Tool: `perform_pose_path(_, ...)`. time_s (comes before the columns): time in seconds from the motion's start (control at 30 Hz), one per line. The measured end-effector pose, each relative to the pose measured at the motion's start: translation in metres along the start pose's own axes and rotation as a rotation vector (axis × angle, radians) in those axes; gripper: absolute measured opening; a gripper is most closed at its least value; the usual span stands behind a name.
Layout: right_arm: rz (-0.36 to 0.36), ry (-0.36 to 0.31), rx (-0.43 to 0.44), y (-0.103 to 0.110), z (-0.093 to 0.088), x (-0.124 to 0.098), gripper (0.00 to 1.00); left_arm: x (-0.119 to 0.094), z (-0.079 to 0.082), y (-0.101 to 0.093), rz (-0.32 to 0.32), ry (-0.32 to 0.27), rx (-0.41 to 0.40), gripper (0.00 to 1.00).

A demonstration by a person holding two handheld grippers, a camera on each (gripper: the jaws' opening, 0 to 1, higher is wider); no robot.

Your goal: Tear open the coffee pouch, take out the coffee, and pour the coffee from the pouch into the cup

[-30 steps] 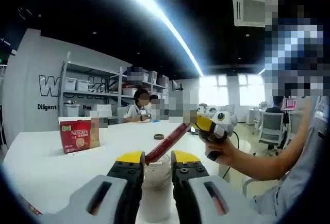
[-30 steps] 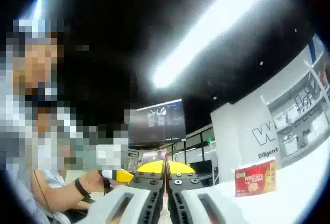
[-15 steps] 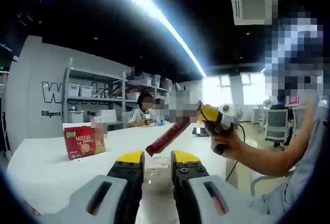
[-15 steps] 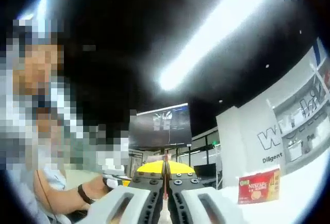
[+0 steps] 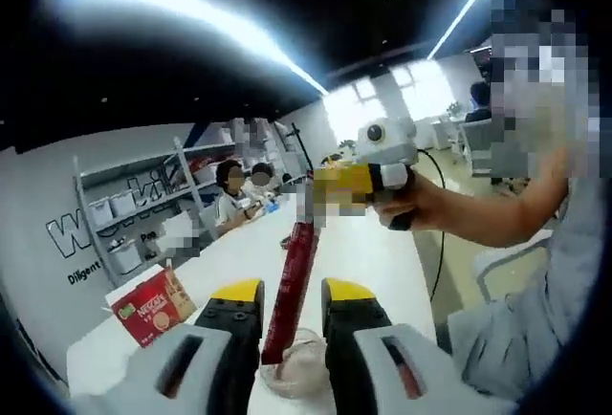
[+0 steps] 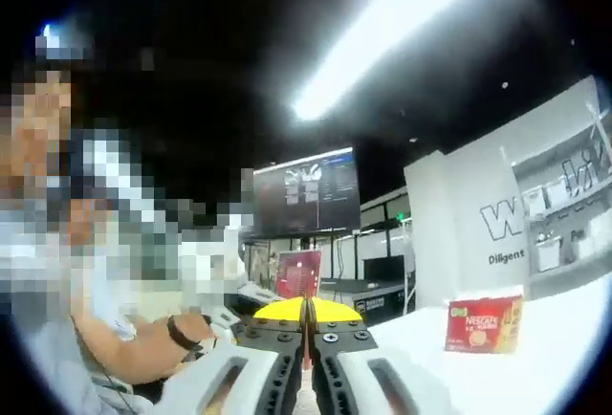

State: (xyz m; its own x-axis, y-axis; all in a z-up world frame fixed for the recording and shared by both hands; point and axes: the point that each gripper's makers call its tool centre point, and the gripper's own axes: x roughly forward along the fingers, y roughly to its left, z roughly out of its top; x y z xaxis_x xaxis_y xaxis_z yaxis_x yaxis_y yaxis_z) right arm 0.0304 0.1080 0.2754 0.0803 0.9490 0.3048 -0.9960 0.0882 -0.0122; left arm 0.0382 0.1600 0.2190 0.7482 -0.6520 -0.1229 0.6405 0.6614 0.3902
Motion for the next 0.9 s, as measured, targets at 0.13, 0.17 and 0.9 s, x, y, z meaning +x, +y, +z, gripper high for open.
perform_pose_path(0.13, -0.019, 0.033, 0.01, 0.002, 0.001, 0.006, 0.02, 0.008, -0.005, 0.001, 0.032, 0.014, 0.045, 0.24)
perform_pose_path(0.17, -0.025, 0.042, 0.004, 0.001, -0.001, 0.007, 0.02, 0.009, -0.005, 0.001, 0.034, 0.012, 0.048, 0.22)
perform_pose_path(0.9, -0.038, 0.066, -0.037, -0.005, -0.006, 0.007, 0.22, 0.01, -0.004, 0.009, 0.034, -0.02, 0.03, 0.09)
